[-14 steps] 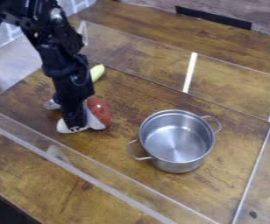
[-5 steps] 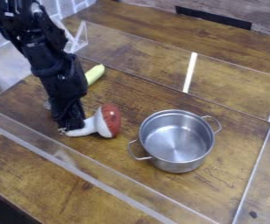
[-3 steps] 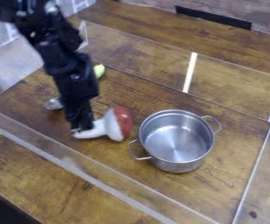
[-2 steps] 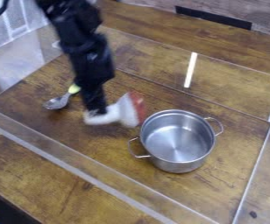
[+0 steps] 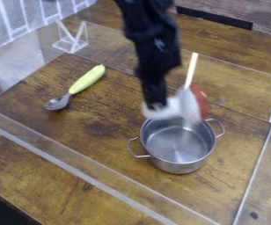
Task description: Put the mushroom in the silver pot
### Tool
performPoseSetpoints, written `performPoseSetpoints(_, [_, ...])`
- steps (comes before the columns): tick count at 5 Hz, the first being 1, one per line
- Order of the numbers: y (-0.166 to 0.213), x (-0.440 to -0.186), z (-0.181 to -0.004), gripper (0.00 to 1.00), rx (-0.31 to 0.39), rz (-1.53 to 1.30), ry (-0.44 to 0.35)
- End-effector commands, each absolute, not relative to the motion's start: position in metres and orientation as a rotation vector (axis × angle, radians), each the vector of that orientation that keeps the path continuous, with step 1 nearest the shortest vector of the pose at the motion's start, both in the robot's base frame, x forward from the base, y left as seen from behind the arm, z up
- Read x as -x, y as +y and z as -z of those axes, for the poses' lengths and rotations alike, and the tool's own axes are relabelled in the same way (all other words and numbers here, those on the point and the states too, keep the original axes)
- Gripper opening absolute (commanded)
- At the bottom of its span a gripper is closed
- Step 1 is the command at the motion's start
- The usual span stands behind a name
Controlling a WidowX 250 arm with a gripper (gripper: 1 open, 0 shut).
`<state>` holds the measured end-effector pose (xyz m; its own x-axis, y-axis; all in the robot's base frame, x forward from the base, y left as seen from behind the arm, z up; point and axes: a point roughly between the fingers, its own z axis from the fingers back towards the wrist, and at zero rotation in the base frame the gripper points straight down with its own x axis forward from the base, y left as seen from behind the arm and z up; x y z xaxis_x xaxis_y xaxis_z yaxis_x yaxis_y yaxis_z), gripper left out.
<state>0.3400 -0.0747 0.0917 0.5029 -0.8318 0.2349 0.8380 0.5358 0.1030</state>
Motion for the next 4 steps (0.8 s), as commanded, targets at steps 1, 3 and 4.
performPoseSetpoints(1, [-0.088, -0.343, -0.099, 0.0, 0.047, 1.037, -0.341])
performPoseSetpoints(3, [-0.074, -0.348, -0.075, 0.0, 0.137, 1.018, -0.308])
performPoseSetpoints(4, [-0.066, -0.351, -0.064, 0.0, 0.173, 0.992, -0.281])
